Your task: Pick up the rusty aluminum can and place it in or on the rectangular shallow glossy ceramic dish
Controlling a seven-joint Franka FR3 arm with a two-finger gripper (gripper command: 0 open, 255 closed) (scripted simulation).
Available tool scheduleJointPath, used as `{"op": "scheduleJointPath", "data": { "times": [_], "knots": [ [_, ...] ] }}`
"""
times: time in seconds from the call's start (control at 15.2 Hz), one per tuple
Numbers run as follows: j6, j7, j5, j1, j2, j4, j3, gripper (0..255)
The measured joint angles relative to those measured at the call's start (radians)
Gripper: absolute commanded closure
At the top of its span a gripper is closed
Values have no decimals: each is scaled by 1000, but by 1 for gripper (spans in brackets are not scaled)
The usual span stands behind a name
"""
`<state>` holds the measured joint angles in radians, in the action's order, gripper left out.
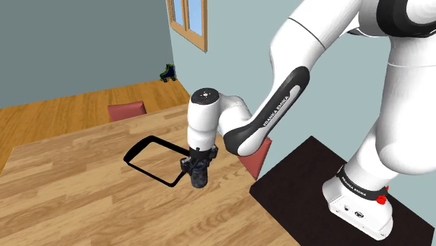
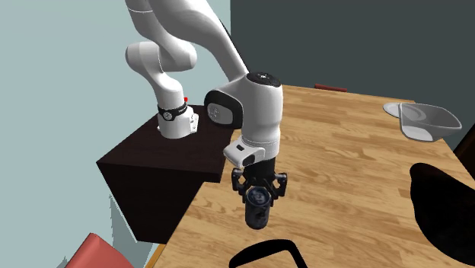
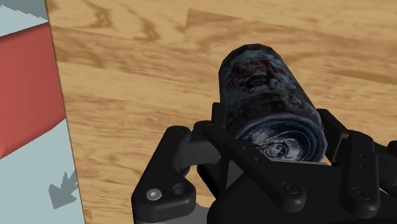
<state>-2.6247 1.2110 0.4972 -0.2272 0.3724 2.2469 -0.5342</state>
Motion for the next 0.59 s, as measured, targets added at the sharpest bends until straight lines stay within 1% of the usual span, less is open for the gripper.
{"op": "scheduleJointPath", "data": {
  "times": [0.2, 0.59],
  "knots": [
    [31, -39, -45, 26, -36, -1, -29, 255],
    [88, -96, -126, 59, -105, -2, -77, 255]
  ]
}}
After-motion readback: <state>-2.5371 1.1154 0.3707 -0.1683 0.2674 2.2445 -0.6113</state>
